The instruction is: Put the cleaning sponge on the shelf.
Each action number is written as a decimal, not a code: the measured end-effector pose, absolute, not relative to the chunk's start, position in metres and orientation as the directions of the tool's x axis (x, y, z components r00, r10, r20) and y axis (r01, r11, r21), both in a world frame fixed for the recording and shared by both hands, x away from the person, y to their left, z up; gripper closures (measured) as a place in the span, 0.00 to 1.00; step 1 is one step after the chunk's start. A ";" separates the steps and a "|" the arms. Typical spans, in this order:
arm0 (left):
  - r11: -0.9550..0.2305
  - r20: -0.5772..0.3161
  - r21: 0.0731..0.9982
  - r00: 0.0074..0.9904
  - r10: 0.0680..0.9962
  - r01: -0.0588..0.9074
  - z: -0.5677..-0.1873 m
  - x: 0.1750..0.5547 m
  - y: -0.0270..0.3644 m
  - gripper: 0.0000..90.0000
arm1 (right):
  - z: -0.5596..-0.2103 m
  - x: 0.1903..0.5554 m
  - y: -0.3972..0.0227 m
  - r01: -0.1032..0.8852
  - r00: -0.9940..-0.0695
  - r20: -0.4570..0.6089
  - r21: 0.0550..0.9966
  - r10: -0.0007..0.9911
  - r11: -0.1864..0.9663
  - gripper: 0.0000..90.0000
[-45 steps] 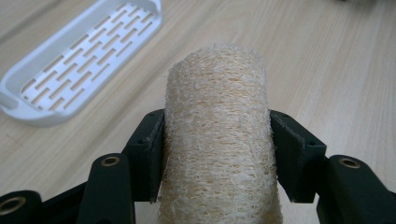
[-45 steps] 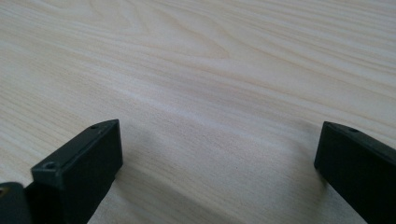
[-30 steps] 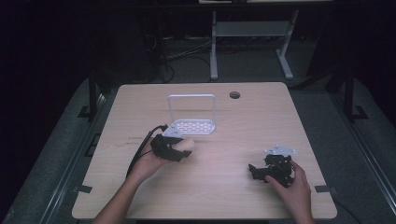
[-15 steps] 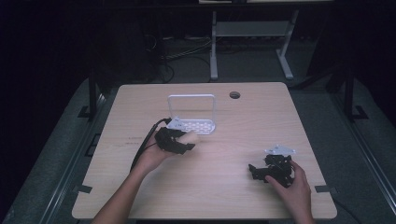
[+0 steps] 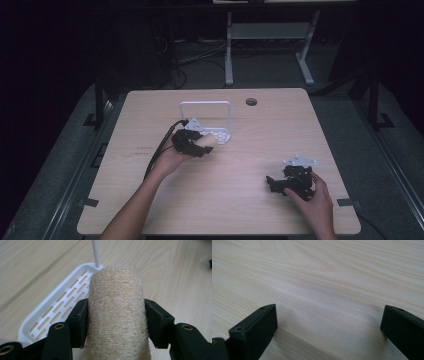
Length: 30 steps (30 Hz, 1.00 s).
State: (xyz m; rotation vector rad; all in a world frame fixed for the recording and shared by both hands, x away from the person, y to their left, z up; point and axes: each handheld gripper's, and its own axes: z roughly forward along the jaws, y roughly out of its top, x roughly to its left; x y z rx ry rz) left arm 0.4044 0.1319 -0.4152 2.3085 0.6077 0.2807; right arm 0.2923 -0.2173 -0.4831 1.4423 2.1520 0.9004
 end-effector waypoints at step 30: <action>-0.646 0.044 0.662 0.841 0.539 0.380 -0.437 0.448 0.107 0.46 | -0.483 0.292 -0.217 0.665 -0.390 0.027 0.699 0.920 0.262 0.01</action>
